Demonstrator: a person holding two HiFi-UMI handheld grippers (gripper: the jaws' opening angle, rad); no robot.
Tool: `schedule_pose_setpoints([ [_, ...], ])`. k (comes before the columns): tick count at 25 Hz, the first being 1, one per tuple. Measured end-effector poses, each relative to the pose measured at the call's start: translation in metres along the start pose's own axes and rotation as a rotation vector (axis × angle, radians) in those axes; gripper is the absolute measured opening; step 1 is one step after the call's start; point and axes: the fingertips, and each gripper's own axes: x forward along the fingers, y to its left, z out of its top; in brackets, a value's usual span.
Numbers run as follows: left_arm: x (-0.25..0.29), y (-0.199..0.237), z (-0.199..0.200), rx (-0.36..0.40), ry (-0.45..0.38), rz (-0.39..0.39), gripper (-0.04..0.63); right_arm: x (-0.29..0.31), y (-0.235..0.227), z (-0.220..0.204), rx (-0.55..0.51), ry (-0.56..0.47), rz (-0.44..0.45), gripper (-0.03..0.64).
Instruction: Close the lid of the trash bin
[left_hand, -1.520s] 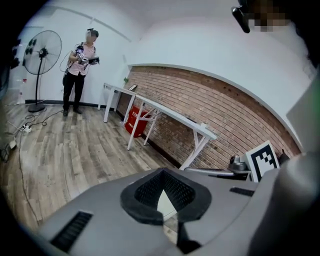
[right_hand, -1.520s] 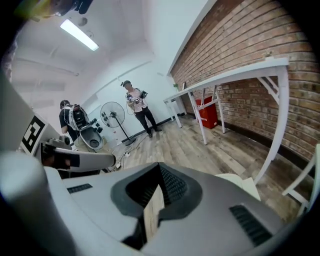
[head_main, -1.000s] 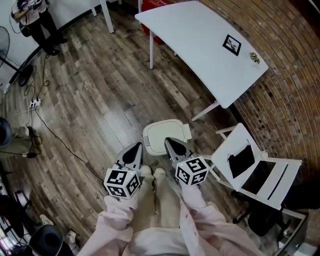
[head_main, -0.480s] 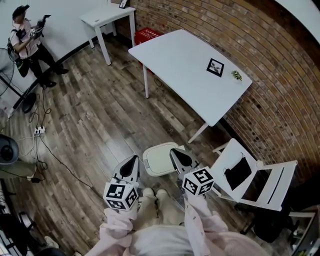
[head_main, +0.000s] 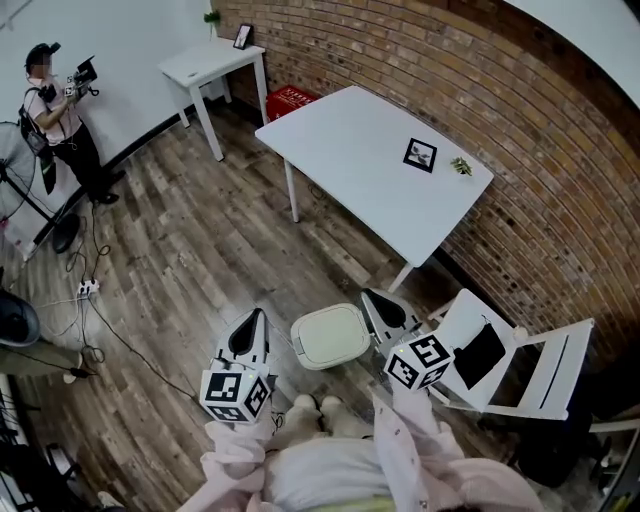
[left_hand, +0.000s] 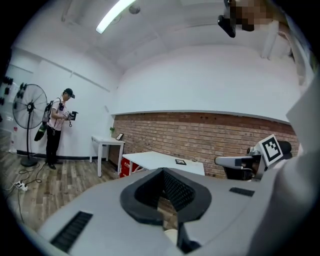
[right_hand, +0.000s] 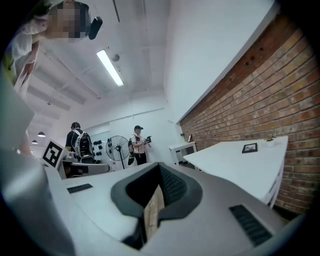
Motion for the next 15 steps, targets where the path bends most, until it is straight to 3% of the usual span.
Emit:
schedule_pose_setpoints([
  [9,-0.003,0.009,0.033,0.031,-0.076,0.033,-0.008,-0.010,-0.008,0.044,-0.054,-0.104,-0.025,0.003],
  [15,-0.003,0.013,0.043,0.035,-0.102,0.047,-0.008,-0.015,-0.022,0.052,-0.057,-0.129,-0.052,0.003],
])
